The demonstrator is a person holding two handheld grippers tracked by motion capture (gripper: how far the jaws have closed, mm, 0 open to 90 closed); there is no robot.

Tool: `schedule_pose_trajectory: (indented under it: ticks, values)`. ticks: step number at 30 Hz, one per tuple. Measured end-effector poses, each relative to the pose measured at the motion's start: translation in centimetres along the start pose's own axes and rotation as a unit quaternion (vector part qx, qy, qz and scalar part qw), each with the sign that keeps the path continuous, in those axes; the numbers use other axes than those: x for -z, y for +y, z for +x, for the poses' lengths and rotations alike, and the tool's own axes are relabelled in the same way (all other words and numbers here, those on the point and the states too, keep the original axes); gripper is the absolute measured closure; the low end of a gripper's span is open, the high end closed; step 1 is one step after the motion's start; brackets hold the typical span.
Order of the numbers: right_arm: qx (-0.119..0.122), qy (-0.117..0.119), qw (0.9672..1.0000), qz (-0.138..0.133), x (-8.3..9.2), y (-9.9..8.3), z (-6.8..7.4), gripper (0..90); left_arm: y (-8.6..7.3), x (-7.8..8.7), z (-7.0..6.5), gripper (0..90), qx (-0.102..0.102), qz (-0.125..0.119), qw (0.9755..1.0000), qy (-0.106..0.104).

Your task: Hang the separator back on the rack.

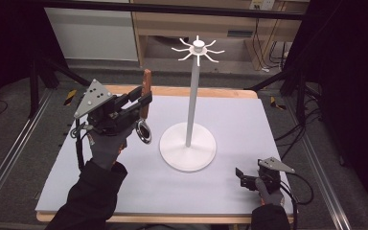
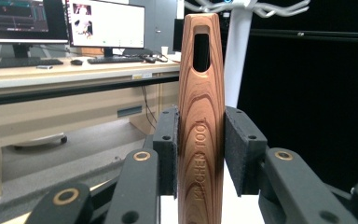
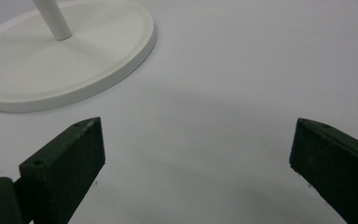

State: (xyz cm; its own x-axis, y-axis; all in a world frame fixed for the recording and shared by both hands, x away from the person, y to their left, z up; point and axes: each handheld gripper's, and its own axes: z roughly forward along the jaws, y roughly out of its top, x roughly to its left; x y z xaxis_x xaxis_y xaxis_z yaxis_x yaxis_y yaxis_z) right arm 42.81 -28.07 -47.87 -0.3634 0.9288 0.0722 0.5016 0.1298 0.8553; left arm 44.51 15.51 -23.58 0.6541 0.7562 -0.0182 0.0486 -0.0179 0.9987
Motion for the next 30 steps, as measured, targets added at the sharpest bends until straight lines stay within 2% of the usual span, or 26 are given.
schedule_pose_trajectory:
  ticks: [15, 20, 30]
  values:
    - [-0.001, 0.001, 1.0, -0.001, 0.0, 0.0, 0.0, 3.7, 2.5, -1.7, -1.9, 67.3, -0.014, -0.01, 0.9997, -0.017]
    - [-0.001, 0.002, 1.0, 0.0, 0.0, 0.0, 0.0, 3.7, 3.0, -2.1, -2.3, 67.3, -0.012, -0.013, 0.9995, -0.025]
    - [-0.004, 0.003, 1.0, -0.001, 0.0, 0.0, 0.0, 3.7, 3.5, -3.4, -2.6, 67.3, -0.02, -0.005, 0.9996, -0.019]
